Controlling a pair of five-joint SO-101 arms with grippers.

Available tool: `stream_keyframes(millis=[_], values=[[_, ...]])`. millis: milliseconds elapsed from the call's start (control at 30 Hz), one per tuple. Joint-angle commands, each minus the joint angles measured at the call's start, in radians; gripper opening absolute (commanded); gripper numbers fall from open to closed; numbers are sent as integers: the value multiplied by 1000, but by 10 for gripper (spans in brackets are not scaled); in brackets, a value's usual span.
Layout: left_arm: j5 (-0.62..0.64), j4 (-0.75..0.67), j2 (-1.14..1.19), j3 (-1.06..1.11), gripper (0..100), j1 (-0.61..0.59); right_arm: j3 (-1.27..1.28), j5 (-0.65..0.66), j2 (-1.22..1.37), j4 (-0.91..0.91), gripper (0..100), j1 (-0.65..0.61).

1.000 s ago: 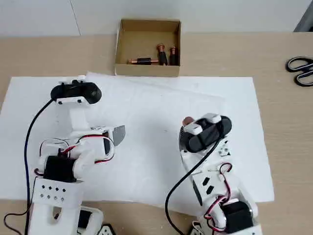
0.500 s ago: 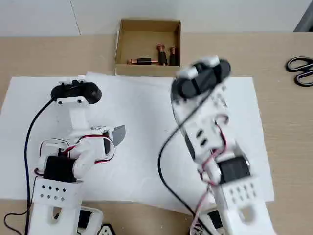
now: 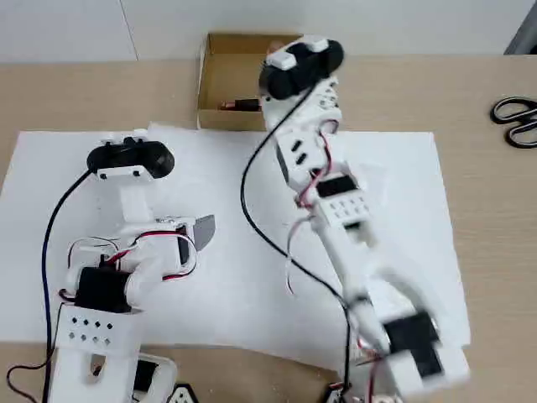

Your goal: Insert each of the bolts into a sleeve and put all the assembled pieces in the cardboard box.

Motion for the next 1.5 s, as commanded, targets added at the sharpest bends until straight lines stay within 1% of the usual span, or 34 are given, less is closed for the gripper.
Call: stream_keyframes(millis=[0, 267, 500, 567, 700, 767, 933, 1067, 1200, 1333, 1467], values=[[-8, 5, -15, -44, 244, -9, -227, 11, 209, -85, 4, 28], [-8, 0, -15, -44, 244, -9, -776, 12, 737, -59, 4, 88], [-8, 0, -15, -42, 244, -9, -1200, 12, 1055, 182, 6, 82], [-8, 0, -15, -42, 244, -9, -1300, 12, 1122, 237, 39, 76], [-8, 0, -15, -42, 244, -9, -1455, 12, 1218, 354, 165, 73], [-8, 0, -15, -42, 244, -9, -1524, 12, 1248, 392, 200, 73], [-8, 0, -15, -42, 244, -8, -1688, 12, 1270, 473, 199, 79], [-8, 2, -15, -48, 245, -3, -1867, 12, 1270, 622, 199, 79], [-9, 0, -15, -51, 245, -3, -2087, 12, 1270, 817, 199, 79], [-11, 5, -15, -81, 245, -8, -2104, 12, 1234, 929, 199, 84], [-11, 5, -15, -134, 245, -9, -2102, 12, 1067, 1087, 199, 94]])
